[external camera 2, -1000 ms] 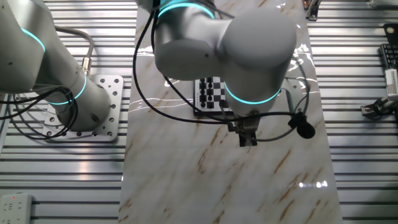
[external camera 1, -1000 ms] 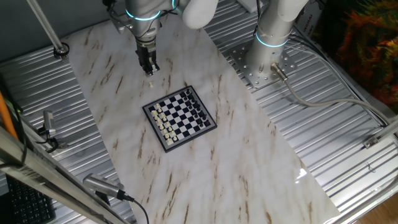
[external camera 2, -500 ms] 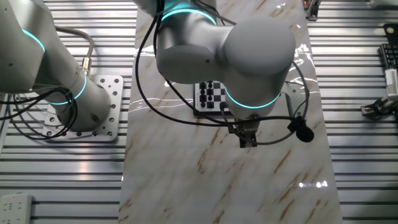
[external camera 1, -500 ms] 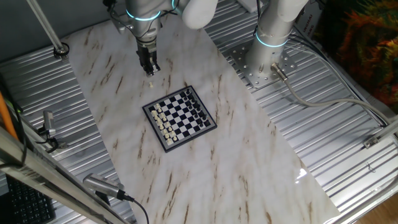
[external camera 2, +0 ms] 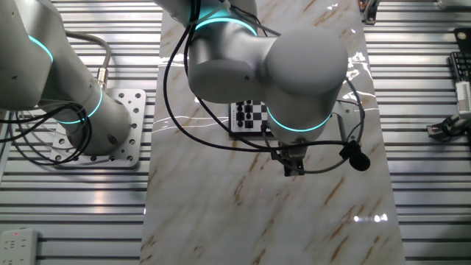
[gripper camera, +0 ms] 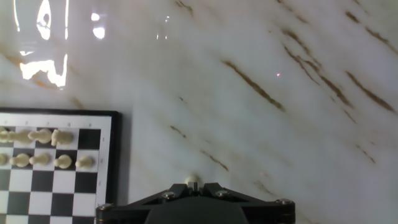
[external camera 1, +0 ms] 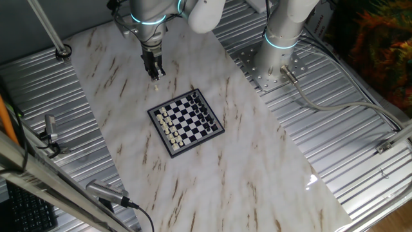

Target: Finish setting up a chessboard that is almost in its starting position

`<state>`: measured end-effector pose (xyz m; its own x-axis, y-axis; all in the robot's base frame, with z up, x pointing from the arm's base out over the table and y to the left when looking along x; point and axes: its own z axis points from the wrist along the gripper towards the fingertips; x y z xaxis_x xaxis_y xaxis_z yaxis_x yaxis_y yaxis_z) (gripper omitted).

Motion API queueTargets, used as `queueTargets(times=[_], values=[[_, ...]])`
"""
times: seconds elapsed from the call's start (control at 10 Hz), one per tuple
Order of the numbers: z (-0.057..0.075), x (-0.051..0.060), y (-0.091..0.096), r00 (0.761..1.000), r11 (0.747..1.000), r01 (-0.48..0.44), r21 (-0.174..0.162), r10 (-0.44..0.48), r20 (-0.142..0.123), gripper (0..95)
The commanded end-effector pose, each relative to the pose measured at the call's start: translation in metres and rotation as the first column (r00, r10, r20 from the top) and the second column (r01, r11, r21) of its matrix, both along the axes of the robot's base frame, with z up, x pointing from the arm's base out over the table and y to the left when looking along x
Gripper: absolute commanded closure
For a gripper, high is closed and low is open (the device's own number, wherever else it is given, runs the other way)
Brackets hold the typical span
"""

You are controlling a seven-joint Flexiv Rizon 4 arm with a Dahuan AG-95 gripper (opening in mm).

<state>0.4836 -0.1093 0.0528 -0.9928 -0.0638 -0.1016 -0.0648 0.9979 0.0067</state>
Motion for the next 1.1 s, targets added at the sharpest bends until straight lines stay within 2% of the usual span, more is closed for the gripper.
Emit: queueTargets(times=[0.1,1.1], values=[[-0.0047,0.0007,0.0019,1.0,1.0,0.0,-0.002,0.0,-0.001,95.0],[-0.0083,-0.0007,0.0036,1.0,1.0,-0.004,-0.007,0.004,-0.001,95.0]])
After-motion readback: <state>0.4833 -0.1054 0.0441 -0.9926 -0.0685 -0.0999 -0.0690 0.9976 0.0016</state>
